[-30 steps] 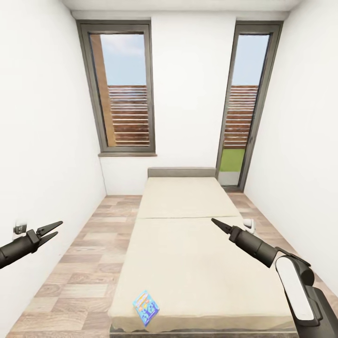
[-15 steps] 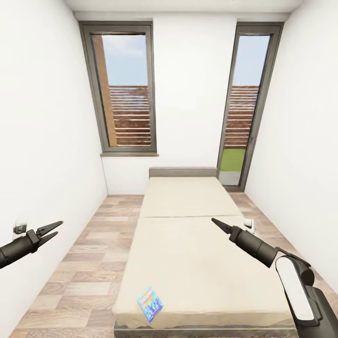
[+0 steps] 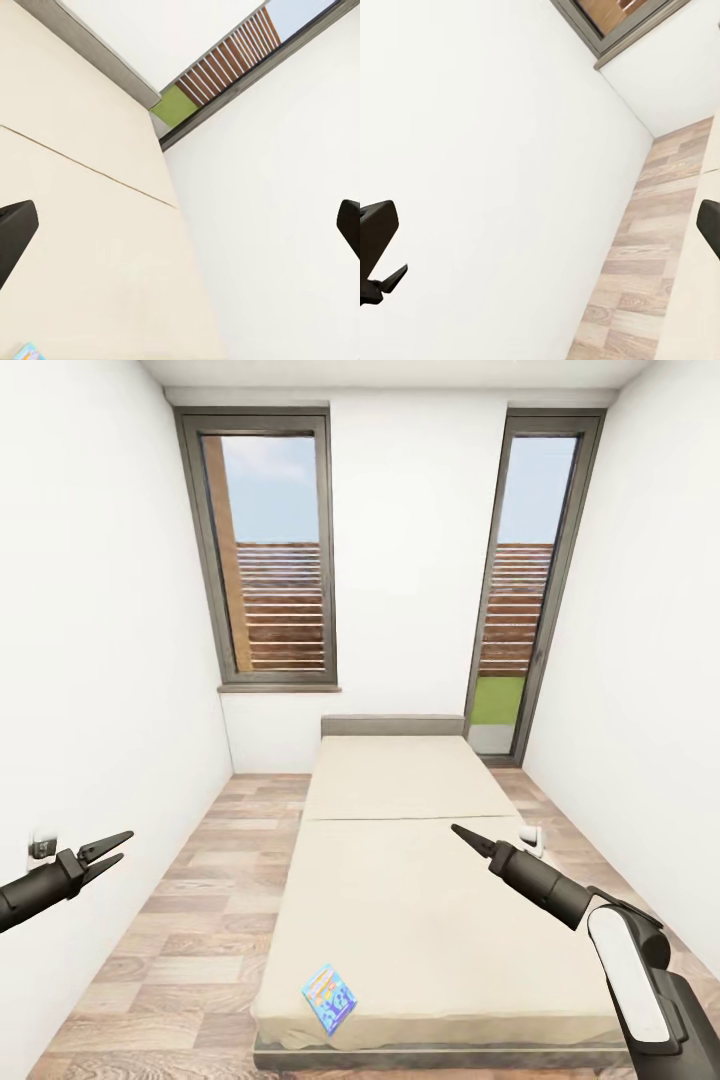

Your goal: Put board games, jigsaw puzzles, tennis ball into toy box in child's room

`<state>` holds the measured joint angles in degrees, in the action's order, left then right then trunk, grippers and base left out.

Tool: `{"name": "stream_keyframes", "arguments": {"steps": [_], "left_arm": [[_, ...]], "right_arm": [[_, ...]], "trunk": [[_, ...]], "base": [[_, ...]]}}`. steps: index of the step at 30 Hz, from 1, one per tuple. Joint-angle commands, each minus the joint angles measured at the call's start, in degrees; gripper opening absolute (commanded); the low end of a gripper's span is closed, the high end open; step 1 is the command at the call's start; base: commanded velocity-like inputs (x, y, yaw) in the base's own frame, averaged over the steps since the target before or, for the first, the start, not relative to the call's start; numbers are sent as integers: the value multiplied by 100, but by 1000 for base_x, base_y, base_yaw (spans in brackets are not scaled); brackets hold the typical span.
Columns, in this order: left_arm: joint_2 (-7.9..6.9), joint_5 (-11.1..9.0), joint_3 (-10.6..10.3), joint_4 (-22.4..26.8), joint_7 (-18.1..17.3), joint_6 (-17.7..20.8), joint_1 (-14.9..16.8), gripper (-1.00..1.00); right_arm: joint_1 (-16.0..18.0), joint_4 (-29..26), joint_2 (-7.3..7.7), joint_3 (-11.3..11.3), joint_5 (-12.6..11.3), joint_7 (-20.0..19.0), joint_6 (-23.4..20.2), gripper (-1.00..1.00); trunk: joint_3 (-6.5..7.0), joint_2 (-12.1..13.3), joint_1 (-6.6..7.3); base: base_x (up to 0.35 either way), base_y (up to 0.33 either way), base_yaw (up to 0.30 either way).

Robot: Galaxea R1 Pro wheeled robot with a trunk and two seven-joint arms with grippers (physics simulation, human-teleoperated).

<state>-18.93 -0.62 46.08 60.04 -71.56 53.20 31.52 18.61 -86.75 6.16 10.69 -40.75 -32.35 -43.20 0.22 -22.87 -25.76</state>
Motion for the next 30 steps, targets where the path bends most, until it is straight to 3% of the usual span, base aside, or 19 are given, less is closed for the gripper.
{"name": "stream_keyframes", "arguments": {"steps": [1, 12, 18, 21, 24, 26, 30], "left_arm": [[-2, -4, 6, -2, -16, 59, 3, 100], [-2, -7, 6, -2, -16, 59, 3, 100], [-3, -5, 6, -2, -16, 59, 3, 100], [-3, -7, 6, -2, -16, 61, 3, 100], [-4, -7, 6, -2, -16, 66, 3, 100], [0, -8, 6, -2, -16, 67, 3, 100], [41, -3, 6, -2, -16, 68, 3, 100]], "right_arm": [[3, 0, -1, 9, -19, -8, -40, 100], [3, 35, -4, 7, -29, 71, -55, 100], [3, 273, -25, 11, -76, 570, -70, 100], [6, 360, -150, 13, -90, 828, -55, 100], [8, 526, -424, 35, -84, 997, -45, 100], [12, 843, -598, 54, -85, 1169, -42, 100], [122, 1638, -738, 62, -94, 1392, -10, 100]], "trunk": [[-2, -4, -2], [-2, -4, -2], [-2, -4, -2], [-2, -4, -2], [-2, -4, -2], [-2, -4, -2], [-2, -4, -2]], "base": [[-1, 2, 0], [-117, 56, 0], [-41, 23, 0], [-7, 4, 0], [-2, 1, 0], [0, 0, 0], [0, 0, 0]]}}
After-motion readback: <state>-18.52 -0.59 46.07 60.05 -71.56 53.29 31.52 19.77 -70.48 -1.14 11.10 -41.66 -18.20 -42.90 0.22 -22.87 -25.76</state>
